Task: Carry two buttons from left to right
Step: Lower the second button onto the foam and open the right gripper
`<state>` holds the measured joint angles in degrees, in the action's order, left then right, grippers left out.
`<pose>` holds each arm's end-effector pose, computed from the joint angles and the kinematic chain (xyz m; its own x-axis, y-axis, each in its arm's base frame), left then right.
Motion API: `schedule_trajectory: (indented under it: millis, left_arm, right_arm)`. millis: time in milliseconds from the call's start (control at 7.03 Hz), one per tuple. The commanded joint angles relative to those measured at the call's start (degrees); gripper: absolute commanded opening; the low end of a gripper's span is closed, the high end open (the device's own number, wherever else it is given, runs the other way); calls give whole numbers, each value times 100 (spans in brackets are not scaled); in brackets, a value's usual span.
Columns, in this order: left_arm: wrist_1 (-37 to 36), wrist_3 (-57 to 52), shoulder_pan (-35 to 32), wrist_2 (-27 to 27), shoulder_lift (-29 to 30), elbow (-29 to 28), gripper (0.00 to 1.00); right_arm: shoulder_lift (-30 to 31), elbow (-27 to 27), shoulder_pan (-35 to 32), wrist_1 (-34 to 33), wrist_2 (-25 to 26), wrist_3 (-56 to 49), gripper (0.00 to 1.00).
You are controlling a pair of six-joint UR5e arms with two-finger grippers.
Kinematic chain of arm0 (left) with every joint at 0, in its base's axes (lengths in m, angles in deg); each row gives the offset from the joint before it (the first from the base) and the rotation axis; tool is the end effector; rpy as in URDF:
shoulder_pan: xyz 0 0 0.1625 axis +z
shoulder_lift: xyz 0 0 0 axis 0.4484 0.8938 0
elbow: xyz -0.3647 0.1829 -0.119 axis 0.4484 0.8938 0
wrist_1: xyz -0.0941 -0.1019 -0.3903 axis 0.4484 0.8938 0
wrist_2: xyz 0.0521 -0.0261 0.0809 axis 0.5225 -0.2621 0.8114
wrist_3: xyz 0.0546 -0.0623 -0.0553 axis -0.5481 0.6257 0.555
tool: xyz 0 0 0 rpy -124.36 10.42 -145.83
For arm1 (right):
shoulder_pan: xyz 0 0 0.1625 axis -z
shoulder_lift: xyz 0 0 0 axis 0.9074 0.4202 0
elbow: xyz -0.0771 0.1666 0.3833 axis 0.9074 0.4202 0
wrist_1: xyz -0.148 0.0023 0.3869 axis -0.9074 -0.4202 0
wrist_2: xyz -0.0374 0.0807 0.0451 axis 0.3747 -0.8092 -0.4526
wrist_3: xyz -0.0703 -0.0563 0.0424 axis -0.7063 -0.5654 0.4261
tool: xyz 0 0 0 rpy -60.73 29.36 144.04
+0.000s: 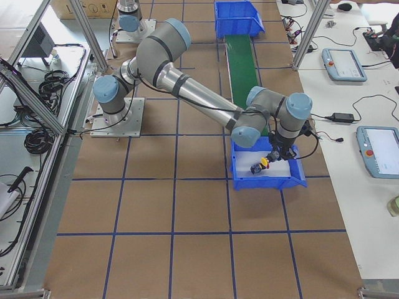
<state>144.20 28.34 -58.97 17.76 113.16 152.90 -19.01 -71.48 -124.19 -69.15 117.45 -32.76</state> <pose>-0.0917 -0.5581 0.4805 -0.9916 -0.1288 0.0126 -0.1294 0.9892 -0.0686 -0.2924 -0.7501 0.3081 -0.8732 -0.4816 0.0745 -0.4861 0.8715 -0.0651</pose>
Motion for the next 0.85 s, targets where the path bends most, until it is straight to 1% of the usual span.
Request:
schedule_trajectory:
  millis: [0, 142, 285, 711]
  left_arm:
    - [2, 1, 0, -1, 4, 4, 100]
    - [-7, 1, 9, -1, 4, -22, 100]
    - [-7, 1, 9, -1, 4, -22, 100]
    - [-33, 1, 17, -1, 30, -67, 100]
  right_arm:
    - [-259, 92, -204, -278, -118, 34, 4]
    - [-347, 127, -214, -323, -215, 25, 4]
    - [-444, 136, -214, -445, -225, 25, 4]
    - [-541, 145, -152, -455, -225, 25, 4]
